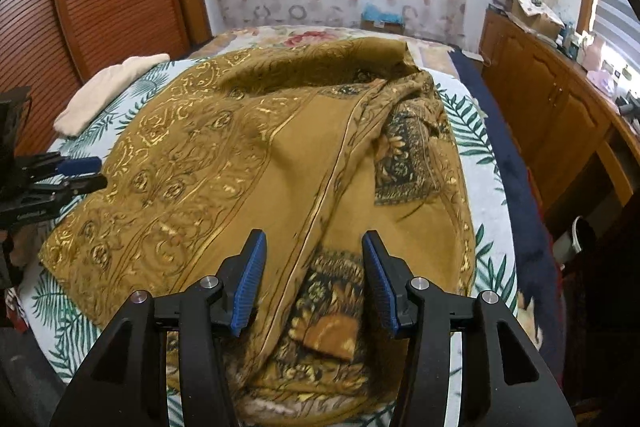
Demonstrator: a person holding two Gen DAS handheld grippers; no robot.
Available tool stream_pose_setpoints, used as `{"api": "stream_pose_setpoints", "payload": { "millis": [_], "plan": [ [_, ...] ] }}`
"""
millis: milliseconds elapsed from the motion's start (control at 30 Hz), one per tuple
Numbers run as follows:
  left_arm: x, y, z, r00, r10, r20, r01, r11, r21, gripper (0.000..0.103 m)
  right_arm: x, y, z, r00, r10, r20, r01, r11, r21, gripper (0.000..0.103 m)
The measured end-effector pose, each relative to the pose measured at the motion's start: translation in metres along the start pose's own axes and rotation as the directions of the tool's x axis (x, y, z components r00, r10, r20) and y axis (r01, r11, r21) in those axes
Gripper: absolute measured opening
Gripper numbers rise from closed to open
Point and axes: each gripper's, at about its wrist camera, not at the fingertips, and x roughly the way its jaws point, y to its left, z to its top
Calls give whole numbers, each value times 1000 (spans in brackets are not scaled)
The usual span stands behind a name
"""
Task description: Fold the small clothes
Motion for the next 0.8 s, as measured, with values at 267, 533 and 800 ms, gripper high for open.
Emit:
{"api": "stream_pose_setpoints", "payload": {
  "millis": [267, 533, 800],
  "plan": [
    [1, -2, 0, 1000, 4, -2, -4, 1000, 6, 45, 2, -2, -15, 1000, 19, -11, -19, 999, 29, 50],
    [-6, 0, -1, 1000, 4, 15, -4, 1000, -4, 46, 6, 8, -10, 999, 44, 13, -44, 999, 4, 13],
    [-43, 7, 10, 992, -43, 120, 54, 995, -84, 46, -37, 5, -3, 985, 37, 167, -38, 999, 1, 5]
  ]
}}
